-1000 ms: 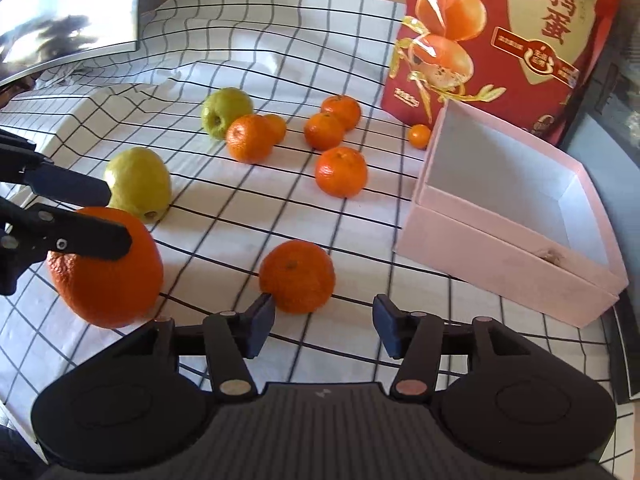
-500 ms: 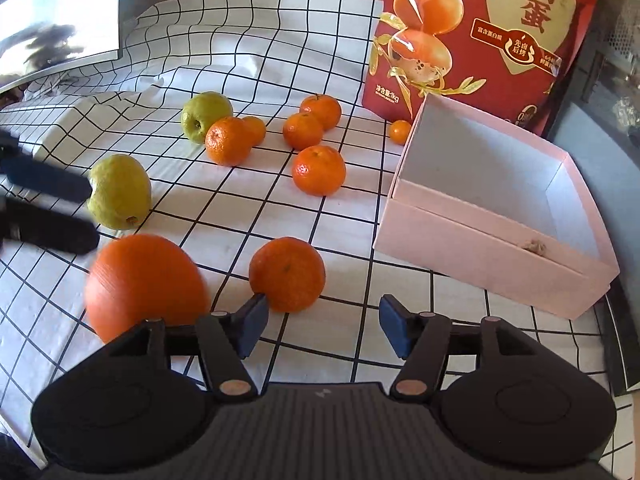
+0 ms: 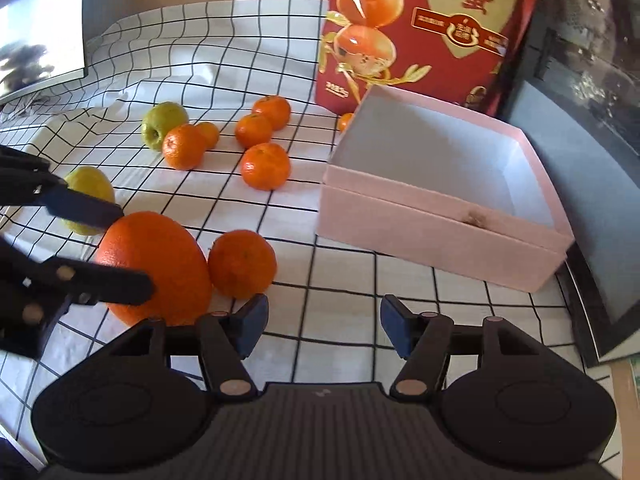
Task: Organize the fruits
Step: 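Carry the orange and the mandarin in both grippers toward the pink box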
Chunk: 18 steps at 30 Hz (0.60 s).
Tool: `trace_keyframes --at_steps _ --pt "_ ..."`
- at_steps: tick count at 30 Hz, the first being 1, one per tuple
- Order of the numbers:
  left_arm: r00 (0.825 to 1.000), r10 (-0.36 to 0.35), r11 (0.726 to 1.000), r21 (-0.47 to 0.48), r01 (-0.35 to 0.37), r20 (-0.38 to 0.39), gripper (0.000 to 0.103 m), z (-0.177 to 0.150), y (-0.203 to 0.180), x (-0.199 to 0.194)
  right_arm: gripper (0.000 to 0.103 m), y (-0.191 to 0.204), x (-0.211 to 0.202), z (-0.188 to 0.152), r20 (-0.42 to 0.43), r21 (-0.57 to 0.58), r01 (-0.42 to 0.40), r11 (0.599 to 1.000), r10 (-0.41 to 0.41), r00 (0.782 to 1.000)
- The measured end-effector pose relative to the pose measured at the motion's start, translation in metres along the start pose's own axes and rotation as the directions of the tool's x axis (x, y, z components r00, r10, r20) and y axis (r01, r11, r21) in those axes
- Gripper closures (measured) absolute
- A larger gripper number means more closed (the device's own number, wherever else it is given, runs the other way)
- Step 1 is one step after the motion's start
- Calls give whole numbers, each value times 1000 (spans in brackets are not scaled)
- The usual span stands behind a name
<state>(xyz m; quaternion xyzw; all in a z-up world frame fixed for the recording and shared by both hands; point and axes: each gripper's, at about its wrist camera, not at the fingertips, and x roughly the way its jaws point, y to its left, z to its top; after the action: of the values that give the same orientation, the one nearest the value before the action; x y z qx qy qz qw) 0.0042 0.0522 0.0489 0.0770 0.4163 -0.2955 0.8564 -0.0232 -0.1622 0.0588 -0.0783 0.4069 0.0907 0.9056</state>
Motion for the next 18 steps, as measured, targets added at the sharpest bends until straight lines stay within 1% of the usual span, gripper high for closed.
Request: trace_keyframes --at_steps 2,3,4,6,7,8,9,10,14,18 --pt "999 -42 997 -67 40 -34 12 2 7 12 40 -2 -1 -2 -3 6 0 1000 0 1000" --pt "997 -72 990 -127 66 -39 12 1 13 18 40 -2 -1 -2 -5 8 -4 1000 4 1000" --pt "996 -84 984 -162 76 -40 12 1 16 21 40 -2 -3 -3 -5 8 -7 1000 7 1000" --pt "995 -89 976 -201 80 -35 13 2 18 26 40 0 -5 -4 0 2 -1 1000 1 1000" --pt "995 -94 974 -209 84 -35 15 2 19 27 40 0 -6 -5 3 -1 3 1000 -3 1000" --pt "994 -105 972 -215 94 -39 18 2 19 29 39 0 -8 -7 4 -2 7 1000 -7 1000" --pt "991 -127 969 -222 113 -48 24 1 19 31 39 -1 -8 -7 4 -2 10 1000 -10 1000" --pt "987 -149 965 -228 132 -56 27 0 20 32 39 -1 -9 -9 4 -1 14 1000 -14 1000" --pt "980 -183 962 -221 163 -75 26 -8 18 32 38 -6 -12 -13 5 2 34 999 -34 999" --pt "980 -184 959 -232 162 -74 26 -15 19 22 37 -11 -13 -16 11 23 37 999 -38 999"
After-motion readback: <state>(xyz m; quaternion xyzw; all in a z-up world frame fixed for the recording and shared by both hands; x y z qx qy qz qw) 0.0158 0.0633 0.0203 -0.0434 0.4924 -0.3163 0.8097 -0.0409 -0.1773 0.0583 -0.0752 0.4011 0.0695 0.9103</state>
